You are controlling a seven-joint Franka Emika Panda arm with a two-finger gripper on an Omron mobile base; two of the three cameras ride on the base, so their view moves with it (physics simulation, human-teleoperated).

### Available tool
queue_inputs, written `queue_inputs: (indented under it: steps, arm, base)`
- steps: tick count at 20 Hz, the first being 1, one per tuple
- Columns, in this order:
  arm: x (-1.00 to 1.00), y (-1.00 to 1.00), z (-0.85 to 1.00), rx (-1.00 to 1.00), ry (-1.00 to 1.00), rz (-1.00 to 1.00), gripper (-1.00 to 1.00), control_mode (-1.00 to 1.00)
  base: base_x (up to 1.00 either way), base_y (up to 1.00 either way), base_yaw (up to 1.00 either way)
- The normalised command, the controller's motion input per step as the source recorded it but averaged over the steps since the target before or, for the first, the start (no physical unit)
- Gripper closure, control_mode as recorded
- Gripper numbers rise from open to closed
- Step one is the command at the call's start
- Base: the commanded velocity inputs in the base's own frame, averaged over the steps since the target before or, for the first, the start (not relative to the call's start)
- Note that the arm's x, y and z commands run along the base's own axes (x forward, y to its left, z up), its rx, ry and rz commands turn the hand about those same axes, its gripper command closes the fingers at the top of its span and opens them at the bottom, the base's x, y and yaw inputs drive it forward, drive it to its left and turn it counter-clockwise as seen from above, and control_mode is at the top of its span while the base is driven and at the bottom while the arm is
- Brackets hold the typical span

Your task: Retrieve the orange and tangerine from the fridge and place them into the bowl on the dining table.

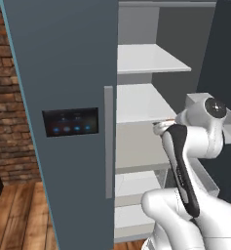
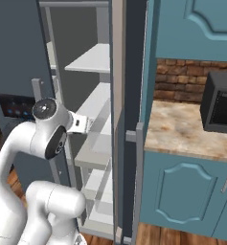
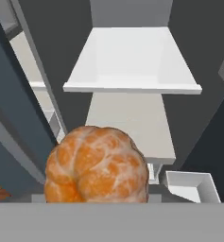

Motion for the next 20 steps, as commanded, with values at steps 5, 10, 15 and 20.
queue_inputs:
  steps: [5, 10, 15, 20]
  arm:
    - [-0.94, 0.0, -0.29, 0.0, 0.04, 0.05, 1.0, -1.0]
    - [0.0, 0.0, 0.0, 0.0, 0.0, 0.0, 1.0, 1.0]
    - [0.0, 0.0, 0.0, 0.0, 0.0, 0.0, 1.0, 1.0]
    - [0.0, 0.0, 0.0, 0.0, 0.0, 0.0, 1.0, 1.0]
  base:
    - [0.0, 0.0, 0.0]
    - [-0.99, 0.0, 0.06]
    - [-1.0, 0.0, 0.07]
    - [-1.0, 0.0, 0.06]
